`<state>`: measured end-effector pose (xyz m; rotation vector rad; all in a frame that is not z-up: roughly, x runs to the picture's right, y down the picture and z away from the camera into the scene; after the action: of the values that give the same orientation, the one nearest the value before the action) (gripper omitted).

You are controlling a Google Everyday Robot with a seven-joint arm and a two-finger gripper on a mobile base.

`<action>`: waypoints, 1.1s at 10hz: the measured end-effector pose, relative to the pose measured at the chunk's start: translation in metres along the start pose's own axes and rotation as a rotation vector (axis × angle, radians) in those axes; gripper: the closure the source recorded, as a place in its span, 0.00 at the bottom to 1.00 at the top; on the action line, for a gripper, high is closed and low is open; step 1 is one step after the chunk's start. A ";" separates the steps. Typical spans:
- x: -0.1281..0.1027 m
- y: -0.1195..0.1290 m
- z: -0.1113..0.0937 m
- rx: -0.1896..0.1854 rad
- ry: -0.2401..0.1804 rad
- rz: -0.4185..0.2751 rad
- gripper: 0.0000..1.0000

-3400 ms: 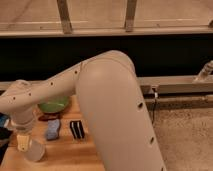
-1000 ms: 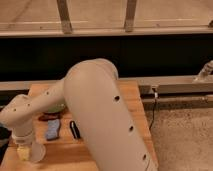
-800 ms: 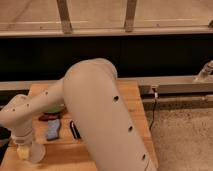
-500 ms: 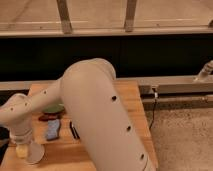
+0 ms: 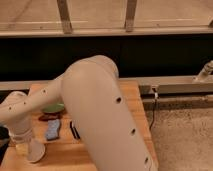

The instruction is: Place the ceramic cup over the eraser

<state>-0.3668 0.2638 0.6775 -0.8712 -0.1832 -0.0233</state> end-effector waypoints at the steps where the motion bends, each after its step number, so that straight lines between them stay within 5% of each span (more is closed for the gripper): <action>1: 0.003 -0.002 -0.004 0.010 -0.001 0.008 1.00; 11: 0.011 -0.016 -0.034 0.079 -0.020 0.029 1.00</action>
<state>-0.3520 0.2278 0.6704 -0.7950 -0.1892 0.0193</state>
